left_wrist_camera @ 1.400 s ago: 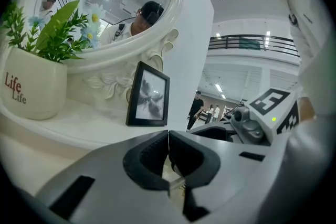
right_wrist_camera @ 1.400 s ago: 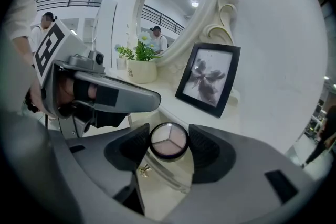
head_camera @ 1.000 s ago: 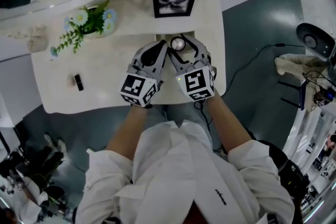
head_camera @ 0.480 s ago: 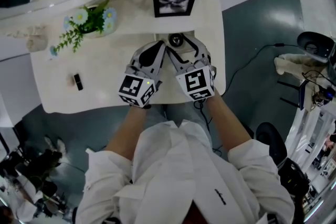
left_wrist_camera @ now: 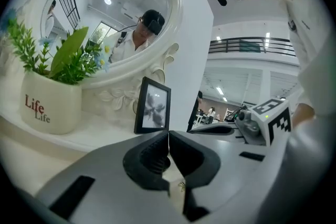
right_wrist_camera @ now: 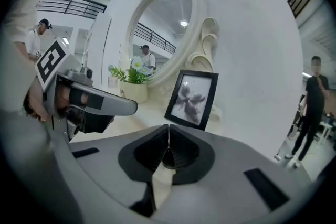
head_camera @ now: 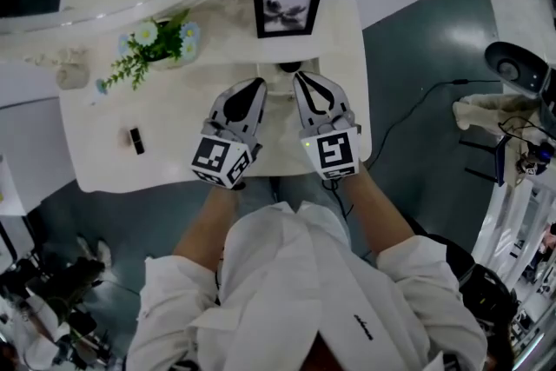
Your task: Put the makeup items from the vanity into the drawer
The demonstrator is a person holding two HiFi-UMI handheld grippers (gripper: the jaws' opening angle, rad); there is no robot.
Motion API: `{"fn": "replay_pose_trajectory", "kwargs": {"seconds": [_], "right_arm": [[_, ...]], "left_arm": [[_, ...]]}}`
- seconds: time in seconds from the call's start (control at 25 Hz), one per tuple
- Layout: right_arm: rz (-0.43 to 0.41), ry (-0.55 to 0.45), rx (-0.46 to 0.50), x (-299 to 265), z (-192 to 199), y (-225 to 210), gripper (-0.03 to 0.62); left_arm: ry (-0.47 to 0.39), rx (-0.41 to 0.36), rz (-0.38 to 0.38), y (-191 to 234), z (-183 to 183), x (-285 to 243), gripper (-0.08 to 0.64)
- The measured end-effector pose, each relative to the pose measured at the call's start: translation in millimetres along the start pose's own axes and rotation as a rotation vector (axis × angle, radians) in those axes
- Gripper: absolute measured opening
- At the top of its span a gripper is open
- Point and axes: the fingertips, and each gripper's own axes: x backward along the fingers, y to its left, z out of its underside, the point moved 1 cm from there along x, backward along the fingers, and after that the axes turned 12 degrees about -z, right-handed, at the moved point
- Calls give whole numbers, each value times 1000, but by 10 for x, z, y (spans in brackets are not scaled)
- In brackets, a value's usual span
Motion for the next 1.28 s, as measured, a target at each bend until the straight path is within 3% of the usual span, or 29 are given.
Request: {"fn": "replay_pose_trajectory", "kwargs": {"seconds": [0.44,0.88,1.28], "right_arm": [[73,-157,-38,813,-629,102,17],[124,-269,-53,1578,-1186,310,17],[219,-329,-115,2110,-1336,297,17]], "left_arm": [[-103,-65,-8,-39,-671,839,26],[-246,-125,-112,135,-1358,1688,26],[-326,-177,-203,354,-1725,2294,26]]}}
